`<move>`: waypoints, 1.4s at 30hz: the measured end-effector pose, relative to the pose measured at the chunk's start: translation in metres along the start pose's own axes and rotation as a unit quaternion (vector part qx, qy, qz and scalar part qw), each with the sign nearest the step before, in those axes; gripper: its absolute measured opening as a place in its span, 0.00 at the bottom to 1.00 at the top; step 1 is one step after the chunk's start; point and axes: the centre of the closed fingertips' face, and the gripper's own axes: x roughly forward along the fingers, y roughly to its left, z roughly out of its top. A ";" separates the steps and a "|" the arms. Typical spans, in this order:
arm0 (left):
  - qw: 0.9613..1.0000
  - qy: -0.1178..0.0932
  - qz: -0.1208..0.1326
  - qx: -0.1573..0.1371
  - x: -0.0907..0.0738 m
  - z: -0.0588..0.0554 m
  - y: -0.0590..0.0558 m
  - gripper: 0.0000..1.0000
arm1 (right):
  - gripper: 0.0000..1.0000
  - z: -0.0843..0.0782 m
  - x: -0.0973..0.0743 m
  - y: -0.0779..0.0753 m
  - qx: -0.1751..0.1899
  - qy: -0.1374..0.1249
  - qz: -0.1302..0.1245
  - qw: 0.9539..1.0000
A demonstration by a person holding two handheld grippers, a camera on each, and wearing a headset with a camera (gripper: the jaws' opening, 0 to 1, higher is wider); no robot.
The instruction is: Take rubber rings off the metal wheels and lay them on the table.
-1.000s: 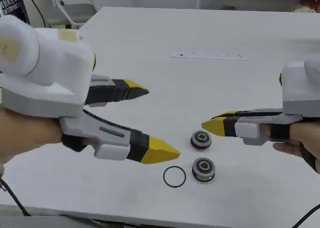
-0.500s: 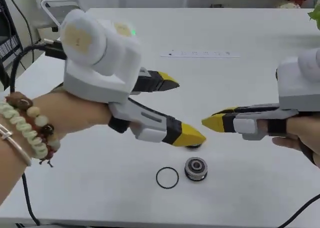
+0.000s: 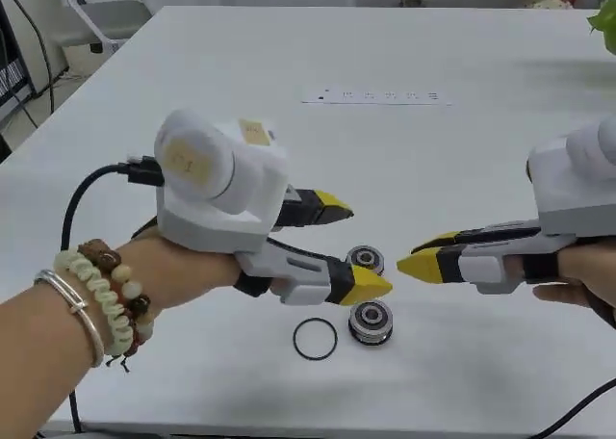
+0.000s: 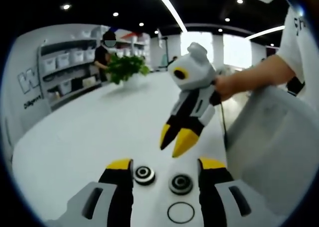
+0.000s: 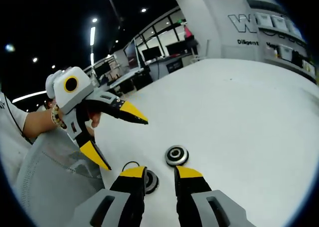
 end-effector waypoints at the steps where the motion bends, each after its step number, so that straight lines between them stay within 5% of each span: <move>1: 1.000 0.000 -0.001 -0.004 0.001 -0.002 0.000 0.51 | 0.21 -0.002 0.002 0.000 -0.004 0.005 0.001 1.000; 6: 1.000 0.009 -0.001 -0.026 0.007 -0.015 0.001 0.46 | 0.23 -0.017 0.006 0.003 -0.016 0.038 0.010 0.999; 15: 0.999 0.026 -0.014 -0.018 0.017 -0.028 -0.009 0.40 | 0.28 -0.044 0.015 0.013 -0.055 0.100 0.034 0.993; 20: 0.999 0.045 -0.017 0.003 0.023 -0.038 -0.014 0.39 | 0.29 -0.051 0.021 0.013 -0.080 0.112 0.035 0.990; 42: 0.997 0.065 -0.036 0.000 0.030 -0.055 -0.024 0.19 | 0.17 -0.055 0.027 0.013 -0.131 0.124 0.036 0.983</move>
